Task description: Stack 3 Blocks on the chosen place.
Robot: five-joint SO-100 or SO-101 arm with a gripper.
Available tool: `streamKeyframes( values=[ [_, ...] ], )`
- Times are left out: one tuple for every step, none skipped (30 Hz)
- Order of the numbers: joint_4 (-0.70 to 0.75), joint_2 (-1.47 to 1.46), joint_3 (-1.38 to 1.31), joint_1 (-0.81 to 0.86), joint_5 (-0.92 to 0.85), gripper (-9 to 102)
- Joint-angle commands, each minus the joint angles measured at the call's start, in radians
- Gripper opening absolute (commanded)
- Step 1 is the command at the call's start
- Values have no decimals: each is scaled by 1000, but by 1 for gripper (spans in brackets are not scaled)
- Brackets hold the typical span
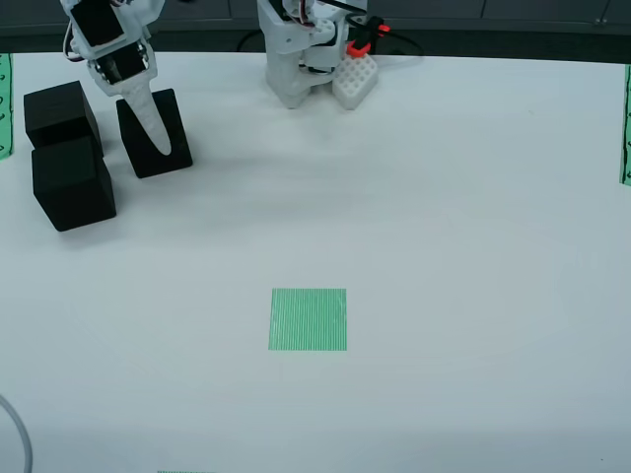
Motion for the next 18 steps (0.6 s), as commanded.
streamKeyframes(
  values=[
    [-15, 0, -35, -26, 44, 27],
    [-11, 0, -37, -34, 58, 26],
    [-2, 5, -40, -43, 67, 25],
    [14, 11, -40, -49, 74, 23],
    [29, 21, -37, -57, 75, 22],
    [38, 35, -31, -63, 77, 20],
    [43, 51, -21, -71, 86, 19],
    [44, 67, -11, -80, 98, 19],
    [51, 84, -2, -91, 109, 19],
    [58, 101, 8, -103, 115, 19],
    [67, 117, 14, -118, 133, 19],
    [74, 132, 18, -138, 160, 19],
    [78, 147, 23, -163, 186, 19],
    [80, 163, 29, -192, 225, 19],
    [80, 175, 34, -229, 267, 19],
    [80, 184, 38, -270, 313, 19],
    [74, 190, 40, -311, 370, 19],
    [66, 195, 40, -356, 430, 19]
  ],
)
